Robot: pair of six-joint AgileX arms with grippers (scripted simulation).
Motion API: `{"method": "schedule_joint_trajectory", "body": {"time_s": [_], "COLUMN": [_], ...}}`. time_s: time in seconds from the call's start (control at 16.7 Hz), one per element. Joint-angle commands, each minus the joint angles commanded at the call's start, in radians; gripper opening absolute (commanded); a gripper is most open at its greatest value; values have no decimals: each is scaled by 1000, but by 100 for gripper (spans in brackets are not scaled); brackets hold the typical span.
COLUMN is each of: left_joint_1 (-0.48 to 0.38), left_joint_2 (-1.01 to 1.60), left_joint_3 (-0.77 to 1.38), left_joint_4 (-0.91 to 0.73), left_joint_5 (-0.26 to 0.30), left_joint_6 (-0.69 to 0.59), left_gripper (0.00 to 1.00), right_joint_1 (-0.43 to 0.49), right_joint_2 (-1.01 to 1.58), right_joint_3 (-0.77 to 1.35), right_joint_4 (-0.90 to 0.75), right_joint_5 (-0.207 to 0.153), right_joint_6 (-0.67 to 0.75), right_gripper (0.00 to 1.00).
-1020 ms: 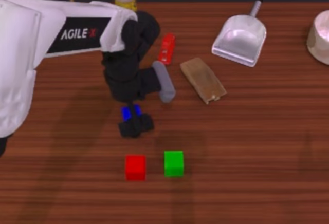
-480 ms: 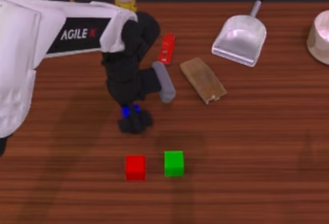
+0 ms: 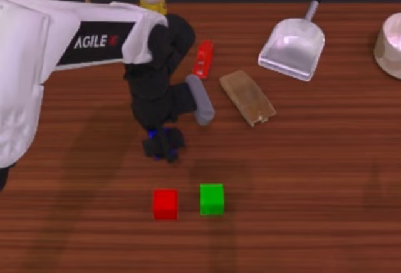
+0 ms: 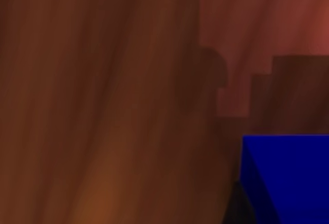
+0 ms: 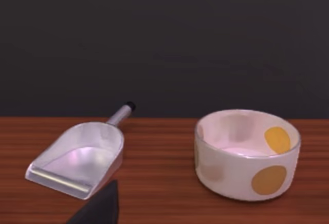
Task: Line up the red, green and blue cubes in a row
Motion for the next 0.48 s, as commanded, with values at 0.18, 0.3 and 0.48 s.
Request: {"method": "schedule_joint_trajectory", "body": {"time_s": [0.18, 0.3, 0.48], "left_joint_1": [-3, -3, 2], "left_joint_2": [-44, -49, -79], "left_joint_3": [4, 18, 74], "left_joint_4": [-28, -46, -137], "left_joint_5": [20, 20, 21], "left_joint_6": [-15, -14, -12], "left_gripper": [0, 0, 0], "right_joint_1": [0, 0, 0], "right_joint_2": [0, 0, 0], "right_joint_3": [0, 0, 0], "right_joint_4": [0, 0, 0], "right_joint_5": [0, 0, 0], "right_joint_6": [0, 0, 0], "right_gripper": [100, 100, 100]}}
